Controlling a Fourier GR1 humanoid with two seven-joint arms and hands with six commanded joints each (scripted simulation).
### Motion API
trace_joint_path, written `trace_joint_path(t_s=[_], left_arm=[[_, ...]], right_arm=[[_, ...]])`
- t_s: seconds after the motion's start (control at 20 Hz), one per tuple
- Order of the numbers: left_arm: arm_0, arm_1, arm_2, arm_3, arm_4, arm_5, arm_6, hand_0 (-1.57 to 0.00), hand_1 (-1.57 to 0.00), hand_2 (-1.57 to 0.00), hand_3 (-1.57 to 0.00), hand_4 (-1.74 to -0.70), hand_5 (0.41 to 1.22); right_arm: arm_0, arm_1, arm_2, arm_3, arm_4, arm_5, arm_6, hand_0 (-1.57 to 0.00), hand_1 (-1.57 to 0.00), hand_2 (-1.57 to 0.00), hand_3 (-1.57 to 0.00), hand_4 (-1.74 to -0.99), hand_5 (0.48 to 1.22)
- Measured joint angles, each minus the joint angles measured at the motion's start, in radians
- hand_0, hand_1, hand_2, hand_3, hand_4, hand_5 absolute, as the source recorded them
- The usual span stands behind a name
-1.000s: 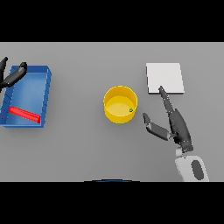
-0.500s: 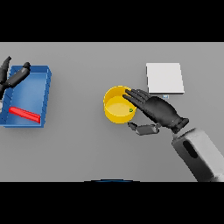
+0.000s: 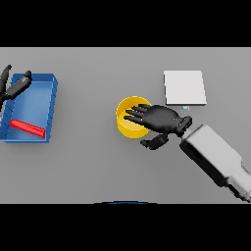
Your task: Pick up the red beaker and tilt it to pour out 1 green nut into yellow bowl. Pick up the yellow bowl and place it on the metallic measuring scale.
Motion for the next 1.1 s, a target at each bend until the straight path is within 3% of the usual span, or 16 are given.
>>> trace_joint_path(t_s=[0.3,0.5,0.65,0.7,0.8,0.85,0.95,1.1], left_arm=[[0.002,0.006,0.008,0.002,0.007,-0.002,-0.006,0.00,0.00,0.00,0.00,-0.72,0.684],[0.013,0.011,0.015,0.014,0.010,-0.015,-0.037,0.00,0.00,0.00,0.00,-0.72,0.688],[0.017,0.013,0.017,0.001,0.012,-0.002,-0.036,0.00,0.00,0.00,0.00,-0.72,0.685],[0.020,0.017,0.017,0.004,0.011,-0.002,-0.033,0.00,0.00,0.00,0.00,-0.71,0.686],[0.026,0.014,0.011,-0.016,0.009,0.005,-0.034,0.00,0.00,0.00,0.00,-0.71,0.691],[0.023,0.018,0.017,-0.016,0.015,0.005,-0.029,0.00,0.00,0.00,0.00,-0.72,0.692],[0.021,0.018,0.023,-0.005,0.019,-0.001,-0.033,0.00,0.00,0.00,0.00,-0.72,0.692],[0.019,0.018,0.022,-0.012,0.017,0.000,-0.045,0.00,0.00,0.00,0.00,-0.72,0.696]], right_arm=[[-0.100,0.035,0.060,0.140,0.047,0.031,-0.011,0.00,0.00,0.00,0.00,-1.266,0.720],[-0.125,0.042,0.086,0.179,0.058,0.066,-0.022,0.00,0.00,0.00,0.00,-1.290,0.746],[-0.128,0.064,0.078,0.188,0.041,0.088,-0.004,0.00,0.00,0.00,-0.02,-1.319,0.787],[-0.121,0.078,0.075,0.196,0.041,0.094,0.029,0.00,-0.02,-0.02,-0.04,-1.336,0.810],[-0.126,0.083,0.071,0.209,0.037,0.101,0.028,-0.29,-0.24,-0.18,-0.17,-1.387,0.873],[-0.122,0.083,0.076,0.212,0.041,0.096,0.018,-0.54,-0.47,-0.31,-0.26,-1.420,0.943],[-0.129,0.067,0.084,0.195,0.049,0.103,-0.001,-0.91,-0.87,-0.69,-0.46,-1.512,1.043],[-0.131,0.073,0.083,0.203,0.038,0.099,-0.018,-1.23,-1.21,-1.12,-0.83,-1.614,1.130]])
